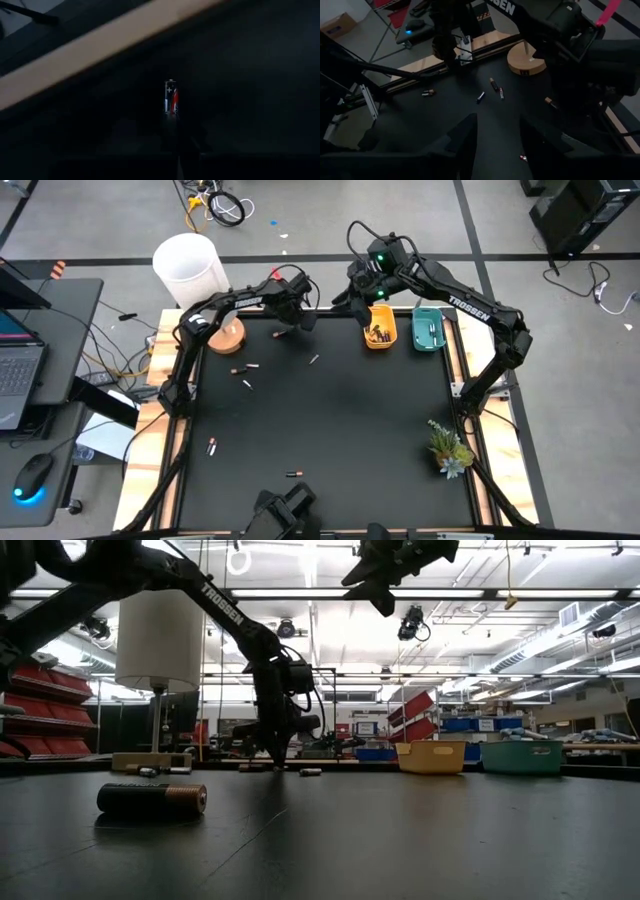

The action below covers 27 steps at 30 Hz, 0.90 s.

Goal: Sort batteries
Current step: Put the silver battery into the blue bin

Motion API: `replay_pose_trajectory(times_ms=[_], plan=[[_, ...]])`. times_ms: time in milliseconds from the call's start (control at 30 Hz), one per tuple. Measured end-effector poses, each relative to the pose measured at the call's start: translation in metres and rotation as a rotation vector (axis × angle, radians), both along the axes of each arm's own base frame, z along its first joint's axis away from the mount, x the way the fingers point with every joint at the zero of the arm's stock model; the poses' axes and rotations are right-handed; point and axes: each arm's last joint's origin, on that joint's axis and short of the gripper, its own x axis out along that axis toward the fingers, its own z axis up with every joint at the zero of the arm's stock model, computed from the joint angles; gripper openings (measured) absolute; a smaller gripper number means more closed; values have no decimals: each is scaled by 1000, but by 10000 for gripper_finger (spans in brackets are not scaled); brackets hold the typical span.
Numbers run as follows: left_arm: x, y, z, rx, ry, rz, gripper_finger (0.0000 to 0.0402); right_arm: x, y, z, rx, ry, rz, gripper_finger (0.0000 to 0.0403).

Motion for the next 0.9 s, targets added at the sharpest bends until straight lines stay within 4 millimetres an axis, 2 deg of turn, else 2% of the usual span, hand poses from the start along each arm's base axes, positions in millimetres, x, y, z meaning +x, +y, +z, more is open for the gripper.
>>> replay_pose_trajectory(times_ms=[167, 400, 500, 600, 800, 900], plan=[[3, -6, -1, -24, 4, -20, 20, 0, 0, 0, 8, 1, -4, 155], [8, -15, -3, -46, 18, -108, 107, 1, 1, 0, 20, 2, -6, 155], [8, -16, -3, -47, 25, -124, 125, 1, 1, 0, 21, 2, -6, 155], [8, -16, -3, -48, 26, -125, 112, 1, 1, 0, 21, 2, -6, 155], [9, -19, -4, -47, 41, -207, 28, 1, 1, 0, 21, 2, -6, 155], [10, -22, -5, -54, 58, -234, 26, 1, 1, 0, 20, 2, -6, 155]])
